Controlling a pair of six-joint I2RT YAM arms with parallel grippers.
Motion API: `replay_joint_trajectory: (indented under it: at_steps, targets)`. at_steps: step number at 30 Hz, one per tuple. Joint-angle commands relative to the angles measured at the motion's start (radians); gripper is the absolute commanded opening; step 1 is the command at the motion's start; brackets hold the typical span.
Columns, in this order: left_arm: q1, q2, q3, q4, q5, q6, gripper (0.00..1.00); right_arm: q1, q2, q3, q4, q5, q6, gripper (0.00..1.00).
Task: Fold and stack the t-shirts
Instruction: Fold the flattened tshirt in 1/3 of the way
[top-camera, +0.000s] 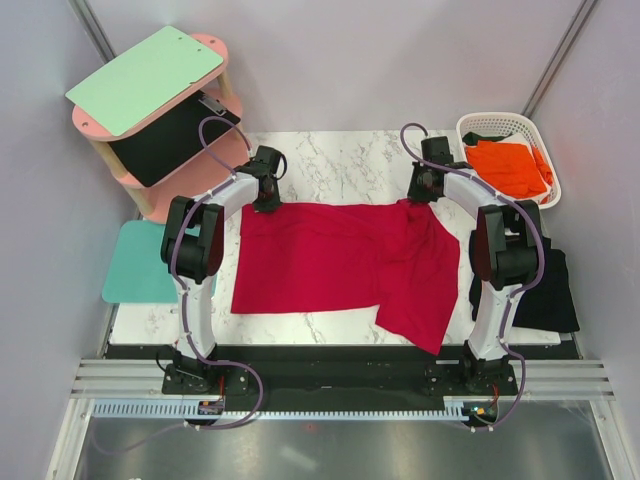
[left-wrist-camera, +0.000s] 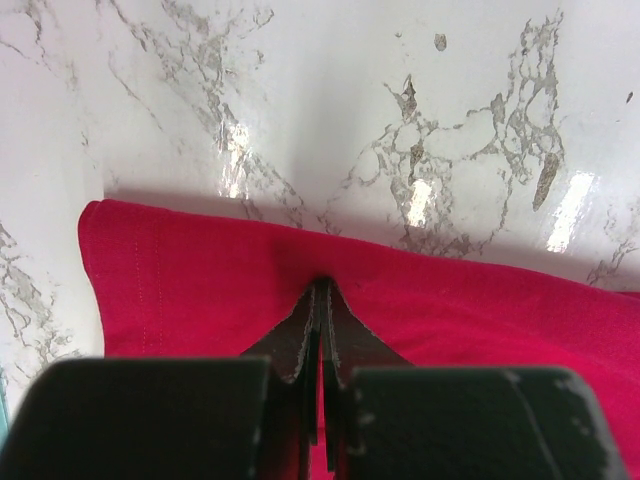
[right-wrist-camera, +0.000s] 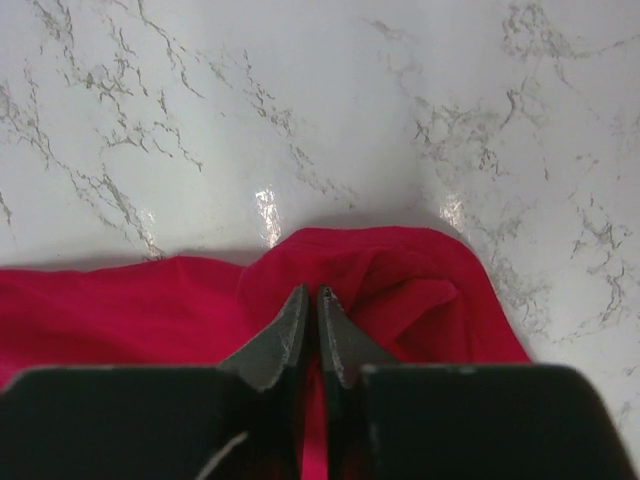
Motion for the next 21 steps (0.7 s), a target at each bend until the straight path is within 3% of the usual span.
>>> replay_joint_trajectory:
  at_steps: [1, 5, 21]
  targets:
    - [0.001, 0.048, 0.004, -0.037, -0.040, -0.022, 0.02, -0.001, -0.061, 0.025, -0.015, 0.017, -0.011, 0.06]
    - [0.001, 0.049, 0.007, -0.049, -0.069, -0.018, 0.02, -0.002, -0.067, 0.027, 0.002, 0.069, -0.011, 0.00]
    - [0.033, 0.025, -0.022, -0.095, -0.135, -0.013, 0.02, -0.058, -0.123, -0.028, 0.025, 0.305, 0.018, 0.00]
